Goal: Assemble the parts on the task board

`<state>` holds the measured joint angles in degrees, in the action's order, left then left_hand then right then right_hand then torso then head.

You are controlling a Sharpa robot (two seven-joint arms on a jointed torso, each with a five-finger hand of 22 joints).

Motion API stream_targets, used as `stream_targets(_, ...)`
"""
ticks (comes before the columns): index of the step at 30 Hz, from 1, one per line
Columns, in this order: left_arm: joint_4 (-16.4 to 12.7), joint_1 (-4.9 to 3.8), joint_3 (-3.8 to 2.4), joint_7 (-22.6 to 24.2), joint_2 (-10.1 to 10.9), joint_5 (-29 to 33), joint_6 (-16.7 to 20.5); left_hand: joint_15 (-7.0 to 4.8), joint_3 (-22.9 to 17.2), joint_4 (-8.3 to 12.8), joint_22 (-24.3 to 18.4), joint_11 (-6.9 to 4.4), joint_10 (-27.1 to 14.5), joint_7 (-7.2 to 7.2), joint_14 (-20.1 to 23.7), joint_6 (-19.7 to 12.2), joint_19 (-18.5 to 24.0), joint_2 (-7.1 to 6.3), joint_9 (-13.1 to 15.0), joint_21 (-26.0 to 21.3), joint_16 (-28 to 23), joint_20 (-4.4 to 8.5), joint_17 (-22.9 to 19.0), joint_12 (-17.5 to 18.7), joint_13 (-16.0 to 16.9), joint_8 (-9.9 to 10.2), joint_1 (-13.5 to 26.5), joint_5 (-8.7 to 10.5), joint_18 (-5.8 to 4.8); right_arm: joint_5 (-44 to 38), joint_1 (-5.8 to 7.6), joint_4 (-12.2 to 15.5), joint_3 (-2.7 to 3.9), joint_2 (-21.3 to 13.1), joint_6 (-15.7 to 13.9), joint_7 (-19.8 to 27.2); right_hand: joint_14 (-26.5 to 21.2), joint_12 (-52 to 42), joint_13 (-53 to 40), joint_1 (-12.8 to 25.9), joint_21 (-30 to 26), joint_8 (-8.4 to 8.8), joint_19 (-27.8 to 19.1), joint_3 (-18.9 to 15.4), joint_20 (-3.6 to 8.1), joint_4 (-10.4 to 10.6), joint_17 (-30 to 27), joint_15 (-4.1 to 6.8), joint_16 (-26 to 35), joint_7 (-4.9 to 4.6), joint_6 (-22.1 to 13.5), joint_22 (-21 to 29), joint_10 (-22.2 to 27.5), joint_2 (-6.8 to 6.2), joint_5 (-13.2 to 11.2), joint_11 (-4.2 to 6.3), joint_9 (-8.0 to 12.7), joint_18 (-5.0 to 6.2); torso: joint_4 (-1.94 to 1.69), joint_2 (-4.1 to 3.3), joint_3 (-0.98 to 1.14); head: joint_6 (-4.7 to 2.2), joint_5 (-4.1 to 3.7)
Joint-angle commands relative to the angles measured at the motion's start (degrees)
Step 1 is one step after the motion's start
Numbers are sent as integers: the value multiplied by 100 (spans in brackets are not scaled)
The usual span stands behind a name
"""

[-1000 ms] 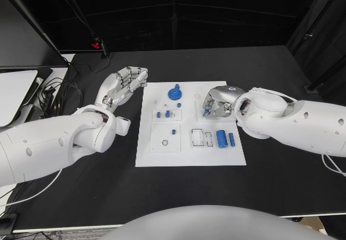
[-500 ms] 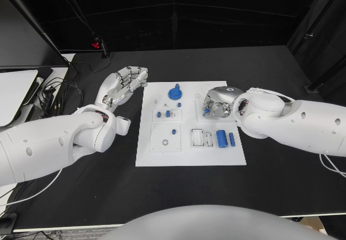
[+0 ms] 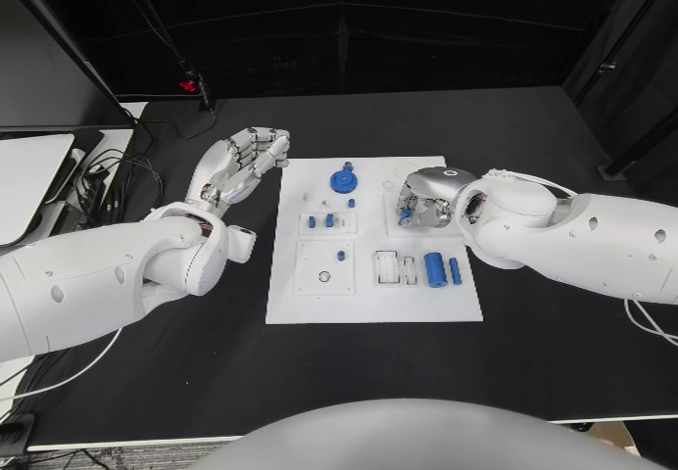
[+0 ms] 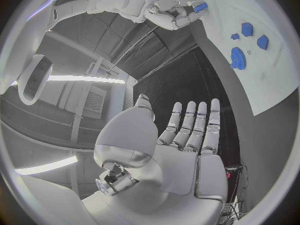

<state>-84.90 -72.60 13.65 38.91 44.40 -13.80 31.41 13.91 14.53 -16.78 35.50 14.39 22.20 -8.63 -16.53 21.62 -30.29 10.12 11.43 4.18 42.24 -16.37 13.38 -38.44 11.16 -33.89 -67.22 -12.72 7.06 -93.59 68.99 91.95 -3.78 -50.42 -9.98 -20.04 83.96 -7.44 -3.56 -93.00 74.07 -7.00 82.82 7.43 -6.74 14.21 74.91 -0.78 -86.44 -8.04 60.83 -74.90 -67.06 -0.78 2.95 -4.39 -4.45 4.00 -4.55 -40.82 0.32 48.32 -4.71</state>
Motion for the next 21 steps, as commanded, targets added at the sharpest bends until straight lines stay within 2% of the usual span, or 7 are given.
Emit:
stream_targets(1, -6, -7, -6, 540, 4, 3, -11, 0, 33, 13, -5, 0, 7, -801, 15, 4, -39, 43, -5, -8, 21, -17, -5, -26, -5, -18, -28, -27, -79, -40, 5, 3, 1, 3, -86, 120, 476, -1, -3, -151, 49, -89, 27, 97, 49, -45, 817, 74, -38, 44, 179, -475, -139, 39, -22, 26, -42, -5, 2, 2, 1, 7, 3)
stream_targets(12, -3, -7, -6, 531, 8, 3, -12, 0, 34, 13, -5, 0, 7, -801, 15, 4, -39, 44, -5, -9, 22, -17, -6, -27, -6, -18, -29, -28, -79, 56, 0, 24, 1, -46, -359, 307, 476, 47, 9, -211, 67, -168, 41, 185, 94, -63, 813, 117, -40, 84, 408, -491, -352, 23, -22, 66, -72, -11, 1, 4, 0, -1, 3)
stream_targets(21, 5, -7, -6, 522, 5, 3, -17, -1, 37, 13, -10, -1, 10, -800, 15, 7, -39, 47, -12, -9, 31, -17, -16, -36, -14, -24, -34, -32, -80, 113, 0, 262, 3, -280, -852, 512, 474, 71, 11, -208, 64, -166, 41, 190, 98, -60, 805, 119, -36, 83, 418, -490, -356, 7, -21, 64, -71, -11, -2, 9, 1, -29, 12)
